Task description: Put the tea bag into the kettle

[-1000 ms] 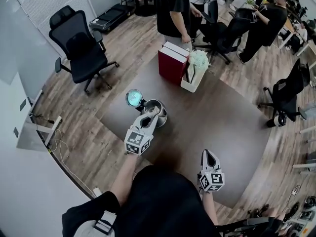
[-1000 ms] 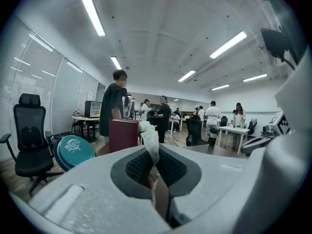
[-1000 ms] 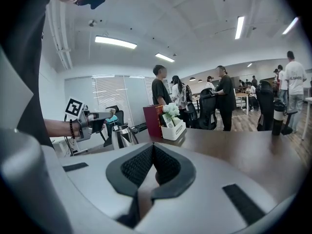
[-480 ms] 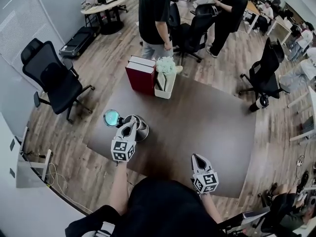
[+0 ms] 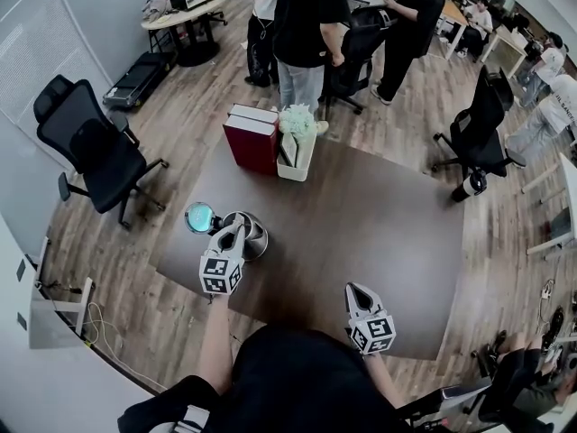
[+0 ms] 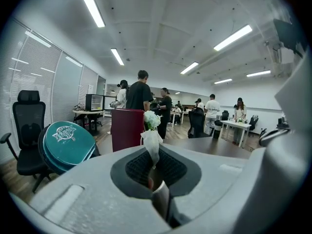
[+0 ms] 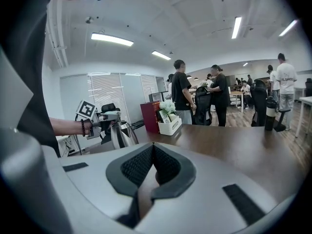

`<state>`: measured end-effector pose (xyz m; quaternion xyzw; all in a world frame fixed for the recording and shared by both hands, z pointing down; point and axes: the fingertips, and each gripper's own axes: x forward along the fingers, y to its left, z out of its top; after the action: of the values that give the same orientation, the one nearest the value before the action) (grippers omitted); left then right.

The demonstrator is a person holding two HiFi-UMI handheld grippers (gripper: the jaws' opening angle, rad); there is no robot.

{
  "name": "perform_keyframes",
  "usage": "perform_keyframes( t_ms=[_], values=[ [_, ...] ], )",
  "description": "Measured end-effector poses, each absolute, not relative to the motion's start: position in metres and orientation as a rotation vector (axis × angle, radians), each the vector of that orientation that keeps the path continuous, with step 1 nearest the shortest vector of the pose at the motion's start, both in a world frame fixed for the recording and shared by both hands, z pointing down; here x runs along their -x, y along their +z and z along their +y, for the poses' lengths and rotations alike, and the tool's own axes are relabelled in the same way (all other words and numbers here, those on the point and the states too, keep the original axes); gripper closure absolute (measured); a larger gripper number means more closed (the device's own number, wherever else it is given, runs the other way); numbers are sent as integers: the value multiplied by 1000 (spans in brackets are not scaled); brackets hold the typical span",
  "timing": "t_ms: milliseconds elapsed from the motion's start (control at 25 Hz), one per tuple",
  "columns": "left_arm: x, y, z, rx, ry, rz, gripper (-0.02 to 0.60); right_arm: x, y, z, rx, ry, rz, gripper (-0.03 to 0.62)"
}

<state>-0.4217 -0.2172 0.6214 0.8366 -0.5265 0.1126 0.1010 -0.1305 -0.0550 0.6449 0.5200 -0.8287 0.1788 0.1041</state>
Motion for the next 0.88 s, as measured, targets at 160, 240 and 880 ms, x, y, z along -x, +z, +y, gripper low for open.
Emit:
perform_keyframes(
  t_ms=[160, 240, 880],
  values=[
    [424, 631, -214, -2454, 350, -1550, 566, 132, 646, -54, -1528, 530, -2442, 588],
    [424, 634, -213, -2449, 355, -1545, 566, 132, 646, -54, -1527, 529, -2444, 588],
    [419, 639, -213, -2460, 383, -1529, 566, 132, 648, -50, -1514, 533, -2446, 588]
  ],
)
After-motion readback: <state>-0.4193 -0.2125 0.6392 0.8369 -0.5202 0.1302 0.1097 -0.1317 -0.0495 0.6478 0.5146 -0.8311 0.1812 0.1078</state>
